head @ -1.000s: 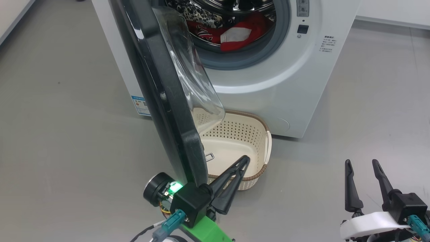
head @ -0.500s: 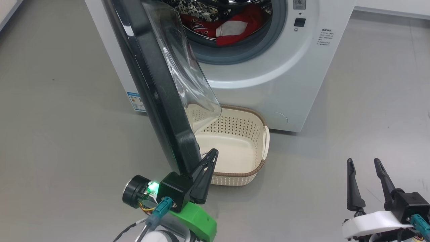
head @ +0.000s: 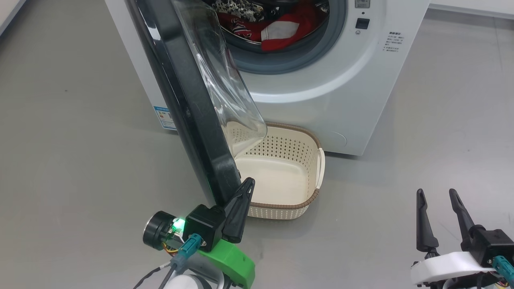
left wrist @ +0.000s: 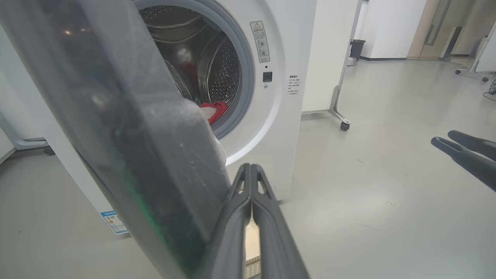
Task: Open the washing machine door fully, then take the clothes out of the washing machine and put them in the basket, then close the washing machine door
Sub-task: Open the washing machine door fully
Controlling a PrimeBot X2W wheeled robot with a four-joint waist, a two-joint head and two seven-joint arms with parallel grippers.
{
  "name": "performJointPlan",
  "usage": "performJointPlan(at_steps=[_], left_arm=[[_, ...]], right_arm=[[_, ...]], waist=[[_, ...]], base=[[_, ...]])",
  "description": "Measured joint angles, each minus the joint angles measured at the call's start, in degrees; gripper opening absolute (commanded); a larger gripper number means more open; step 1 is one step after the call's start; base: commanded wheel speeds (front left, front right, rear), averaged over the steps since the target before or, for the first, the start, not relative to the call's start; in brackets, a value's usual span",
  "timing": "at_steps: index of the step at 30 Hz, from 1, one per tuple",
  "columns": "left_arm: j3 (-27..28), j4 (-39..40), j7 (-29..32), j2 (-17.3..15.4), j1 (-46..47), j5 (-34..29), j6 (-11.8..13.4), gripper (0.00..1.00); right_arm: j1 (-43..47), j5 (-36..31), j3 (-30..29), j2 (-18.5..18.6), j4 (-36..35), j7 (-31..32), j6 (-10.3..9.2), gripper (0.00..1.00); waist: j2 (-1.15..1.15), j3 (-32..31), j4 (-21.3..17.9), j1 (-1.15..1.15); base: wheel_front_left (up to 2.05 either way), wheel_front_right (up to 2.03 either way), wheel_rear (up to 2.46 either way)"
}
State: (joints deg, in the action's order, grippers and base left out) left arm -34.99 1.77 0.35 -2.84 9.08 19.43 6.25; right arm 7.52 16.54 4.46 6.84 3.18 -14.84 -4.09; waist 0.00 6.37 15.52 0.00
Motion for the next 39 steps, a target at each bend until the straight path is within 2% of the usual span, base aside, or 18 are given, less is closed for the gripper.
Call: performJointPlan(at_steps=[16,28,39], left_arm=[[1.69,-0.6,-2.42,0.36,-0.99,0.75,0.01,0.0],[1.93,-0.8,-3.03,0.35,-2.7,0.76,0.01,0.0],[4.97,-0.65,-4.02,0.36,-4.39,0.56,0.01,0.0]], right_arm=[[0.0,-0.14,-1.87,-0.37,0.65,0.0,0.48,1.0],[0.14,-0.34,-2.35,-0.66,0.82,0.0,0.49,1.0],[0.68,-0.59,-2.32,-1.02,0.88,0.0,1.01,1.0]], waist=[[0.0,0.03,1.82,0.0],[0.0,-1.02,6.3,0.0],[0.0,-1.58,11.28,0.0]], base=[[0.0,0.0,0.0],[0.0,0.0,0.0],[0.0,0.0,0.0]])
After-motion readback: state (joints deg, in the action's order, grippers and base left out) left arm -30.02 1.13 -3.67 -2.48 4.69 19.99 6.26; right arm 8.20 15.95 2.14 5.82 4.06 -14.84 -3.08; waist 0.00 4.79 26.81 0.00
